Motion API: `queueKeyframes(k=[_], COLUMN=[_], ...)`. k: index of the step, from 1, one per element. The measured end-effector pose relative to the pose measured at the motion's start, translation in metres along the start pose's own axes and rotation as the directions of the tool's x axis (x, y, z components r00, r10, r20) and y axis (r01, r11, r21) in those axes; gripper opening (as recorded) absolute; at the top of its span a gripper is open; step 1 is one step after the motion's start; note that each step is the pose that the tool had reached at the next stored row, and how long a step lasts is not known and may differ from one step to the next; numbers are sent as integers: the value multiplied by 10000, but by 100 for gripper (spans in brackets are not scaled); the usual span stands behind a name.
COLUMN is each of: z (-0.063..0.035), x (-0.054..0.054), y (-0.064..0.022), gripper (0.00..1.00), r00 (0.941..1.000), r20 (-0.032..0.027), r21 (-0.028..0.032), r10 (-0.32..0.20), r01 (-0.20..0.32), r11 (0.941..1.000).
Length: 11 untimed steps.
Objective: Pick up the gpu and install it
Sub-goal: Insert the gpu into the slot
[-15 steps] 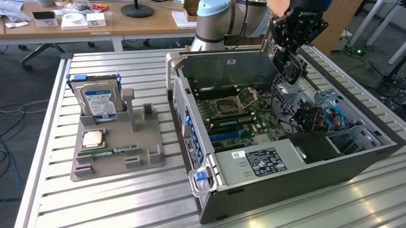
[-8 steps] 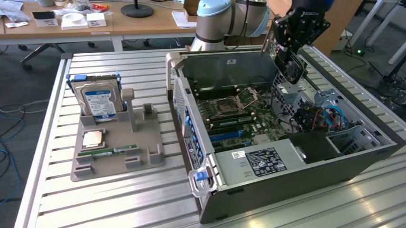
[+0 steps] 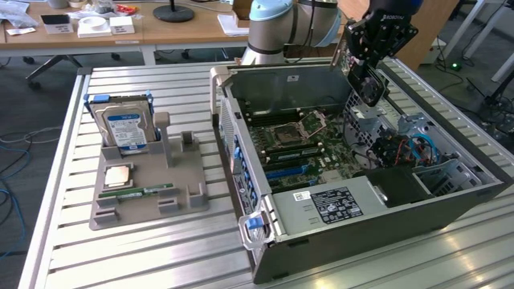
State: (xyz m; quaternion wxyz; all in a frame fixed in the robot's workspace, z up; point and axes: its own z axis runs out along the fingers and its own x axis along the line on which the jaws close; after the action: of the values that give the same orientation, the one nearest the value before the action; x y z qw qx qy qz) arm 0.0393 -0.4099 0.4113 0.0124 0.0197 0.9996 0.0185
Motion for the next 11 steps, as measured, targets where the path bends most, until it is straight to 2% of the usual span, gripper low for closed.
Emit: queueKeyframes(k=[11], z=[0], x=[0], y=[0], gripper=[26], r00=[9992], r20=[-15], r21=[-10], r10=[-400], r01=[400], r11=[9992])
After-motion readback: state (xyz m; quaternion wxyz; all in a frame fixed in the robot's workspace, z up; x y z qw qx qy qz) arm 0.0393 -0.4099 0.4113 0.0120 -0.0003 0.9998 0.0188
